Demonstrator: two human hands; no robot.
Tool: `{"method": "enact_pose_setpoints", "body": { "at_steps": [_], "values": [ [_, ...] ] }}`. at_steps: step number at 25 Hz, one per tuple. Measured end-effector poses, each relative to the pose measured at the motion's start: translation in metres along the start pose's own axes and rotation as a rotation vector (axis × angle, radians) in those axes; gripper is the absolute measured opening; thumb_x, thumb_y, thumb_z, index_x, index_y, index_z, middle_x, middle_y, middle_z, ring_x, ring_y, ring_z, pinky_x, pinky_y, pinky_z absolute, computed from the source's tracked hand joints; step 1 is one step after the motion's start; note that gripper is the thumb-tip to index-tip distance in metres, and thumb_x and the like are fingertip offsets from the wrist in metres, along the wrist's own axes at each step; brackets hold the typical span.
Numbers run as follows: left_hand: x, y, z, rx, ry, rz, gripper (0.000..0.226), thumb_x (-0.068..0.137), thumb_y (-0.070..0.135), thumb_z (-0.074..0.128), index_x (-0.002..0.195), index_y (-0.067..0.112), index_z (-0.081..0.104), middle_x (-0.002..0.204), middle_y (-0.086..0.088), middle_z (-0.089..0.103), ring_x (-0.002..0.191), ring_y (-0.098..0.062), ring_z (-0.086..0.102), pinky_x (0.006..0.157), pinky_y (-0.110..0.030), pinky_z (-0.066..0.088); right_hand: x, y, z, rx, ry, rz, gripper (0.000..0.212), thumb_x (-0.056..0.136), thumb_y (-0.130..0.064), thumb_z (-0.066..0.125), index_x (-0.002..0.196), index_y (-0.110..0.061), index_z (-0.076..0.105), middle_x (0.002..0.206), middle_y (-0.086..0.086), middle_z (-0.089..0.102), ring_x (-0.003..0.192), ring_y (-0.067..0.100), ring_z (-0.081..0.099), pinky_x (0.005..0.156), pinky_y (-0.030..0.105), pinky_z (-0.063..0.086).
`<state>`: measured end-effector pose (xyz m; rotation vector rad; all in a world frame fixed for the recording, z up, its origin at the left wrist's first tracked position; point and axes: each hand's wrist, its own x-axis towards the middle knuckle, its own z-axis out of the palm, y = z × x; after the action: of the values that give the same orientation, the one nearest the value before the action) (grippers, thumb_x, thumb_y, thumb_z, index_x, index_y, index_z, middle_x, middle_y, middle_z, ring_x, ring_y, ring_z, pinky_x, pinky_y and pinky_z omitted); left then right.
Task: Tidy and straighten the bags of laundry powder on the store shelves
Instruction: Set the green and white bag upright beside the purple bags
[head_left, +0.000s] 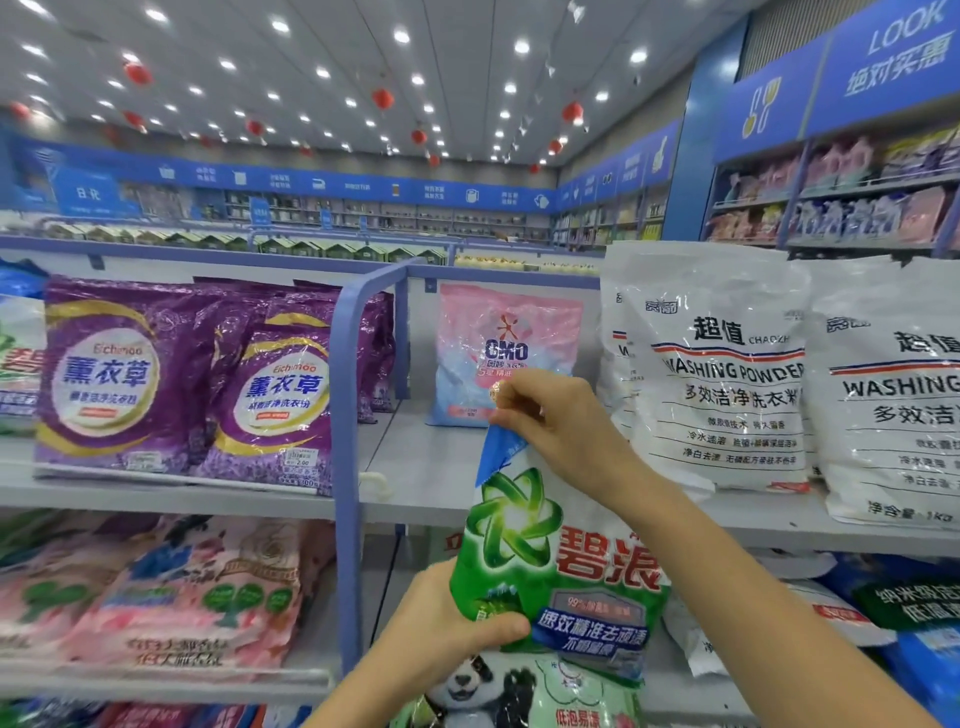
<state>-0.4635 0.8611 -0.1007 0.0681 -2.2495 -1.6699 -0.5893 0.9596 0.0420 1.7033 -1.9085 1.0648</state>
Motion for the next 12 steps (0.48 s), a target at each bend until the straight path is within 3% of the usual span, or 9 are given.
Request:
{"method": "enact_pose_setpoints", "body": {
  "at_steps": [4, 7, 10, 12],
  "values": [
    [-0.002, 0.014, -0.026, -0.076, 0.017, 0.010, 0.061, 0.061, 0.026, 0.083, 0.116, 0.013, 0.061, 0.110, -0.001, 0.070, 0.104, -0.020, 0.066, 0.090, -0.037, 0.052, 0.018, -0.019, 0.015, -0.220, 0.136, -0.282, 0.027, 0.089, -0.027, 0.047, 0.075, -0.004, 0.053, 0.068, 0.000, 0.050, 0.053, 0.018, 0.048, 0.049, 0.031, 0.046],
    [-0.017, 0.031, -0.059, -0.145, -0.091, -0.039, 0.062, 0.071, 0.014, 0.078, 0.127, 0.018, 0.050, 0.122, 0.001, 0.065, 0.113, -0.018, 0.061, 0.096, -0.031, 0.049, 0.038, -0.040, 0.029, -0.301, 0.202, -0.447, 0.027, 0.090, -0.024, 0.046, 0.074, -0.003, 0.054, 0.067, 0.006, 0.052, 0.045, 0.021, 0.046, 0.037, 0.031, 0.043],
    [-0.036, 0.046, -0.100, -0.098, -0.147, -0.094, 0.053, 0.072, 0.024, 0.076, 0.121, 0.027, 0.054, 0.116, 0.011, 0.067, 0.109, -0.008, 0.062, 0.091, -0.018, 0.048, 0.061, -0.069, 0.052, -0.386, 0.194, -0.590, 0.021, 0.090, -0.021, 0.047, 0.077, -0.005, 0.052, 0.068, 0.006, 0.053, 0.042, 0.018, 0.043, 0.032, 0.030, 0.041],
    [-0.051, 0.050, -0.127, -0.049, -0.074, -0.087, 0.052, 0.071, 0.023, 0.079, 0.119, 0.023, 0.058, 0.114, 0.007, 0.068, 0.107, -0.010, 0.063, 0.098, -0.027, 0.047, 0.078, -0.095, 0.070, -0.381, 0.198, -0.647, 0.014, 0.091, -0.022, 0.048, 0.082, -0.011, 0.045, 0.070, 0.005, 0.055, 0.044, 0.016, 0.044, 0.034, 0.030, 0.043]
  ]
}}
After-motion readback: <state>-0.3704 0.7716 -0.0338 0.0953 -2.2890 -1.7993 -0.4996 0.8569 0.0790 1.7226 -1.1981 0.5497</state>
